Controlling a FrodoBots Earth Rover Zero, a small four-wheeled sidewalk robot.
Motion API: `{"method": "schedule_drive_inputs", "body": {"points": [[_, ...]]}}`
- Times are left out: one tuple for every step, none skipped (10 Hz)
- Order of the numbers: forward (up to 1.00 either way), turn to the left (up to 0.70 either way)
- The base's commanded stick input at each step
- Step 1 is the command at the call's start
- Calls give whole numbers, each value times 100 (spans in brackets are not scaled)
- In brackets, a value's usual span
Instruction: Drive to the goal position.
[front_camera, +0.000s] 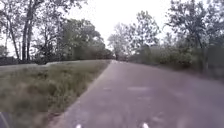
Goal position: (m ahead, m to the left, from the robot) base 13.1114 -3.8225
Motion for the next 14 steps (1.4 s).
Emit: {"method": "schedule_drive_inputs", "body": {"points": [[100, 0], [100, 0], [100, 0], [100, 0], [100, 0], [100, 0], [100, 0], [100, 0], [100, 0], [100, 0], [100, 0], [100, 0], [100, 0], [100, 0]]}}
